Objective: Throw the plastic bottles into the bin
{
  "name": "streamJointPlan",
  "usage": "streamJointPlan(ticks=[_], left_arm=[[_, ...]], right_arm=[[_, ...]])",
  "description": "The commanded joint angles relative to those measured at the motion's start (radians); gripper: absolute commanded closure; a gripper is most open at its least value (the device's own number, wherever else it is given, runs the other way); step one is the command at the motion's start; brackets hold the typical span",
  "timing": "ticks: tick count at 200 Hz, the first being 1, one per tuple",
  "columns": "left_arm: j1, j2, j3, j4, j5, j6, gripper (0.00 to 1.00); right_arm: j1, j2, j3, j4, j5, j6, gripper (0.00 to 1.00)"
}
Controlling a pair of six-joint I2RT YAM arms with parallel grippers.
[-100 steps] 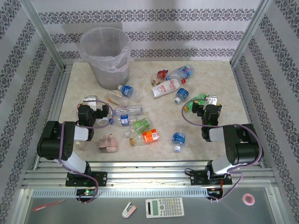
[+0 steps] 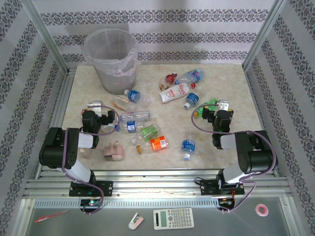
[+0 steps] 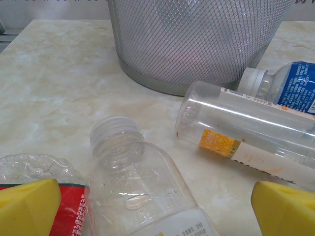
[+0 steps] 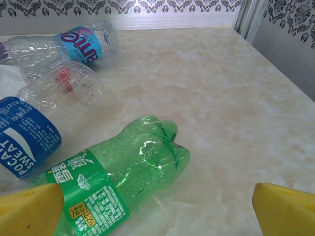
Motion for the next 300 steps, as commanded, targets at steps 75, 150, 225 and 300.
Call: streamJointPlan(ticks=[75,150,225,300], left_arm=[[0.000,-0.007,0.017,-0.024,0.017,0.018,0.01],[-0.007,-0.396,0.071,-0.448,-0.045,-0.068,0.01],[-0.021,-0.865,0.290,-1.062,0.055,-0.305,0.01],[-0.145,-0.827,0.524,-1.385,0.232,-0.329,0.00]], right_arm=[[-0.005,-0.010,0.014,0.023,-0.021,-0.011,0.02],[0.111,-0.393,0.155,-0.627,0.043,0.071,0.02],[0.145,-0.592,0.408,-1.374,-0.345,0.457,0.02],[0.287,-0.431,0.473,-1.677,-0.460,0.574,0.02]])
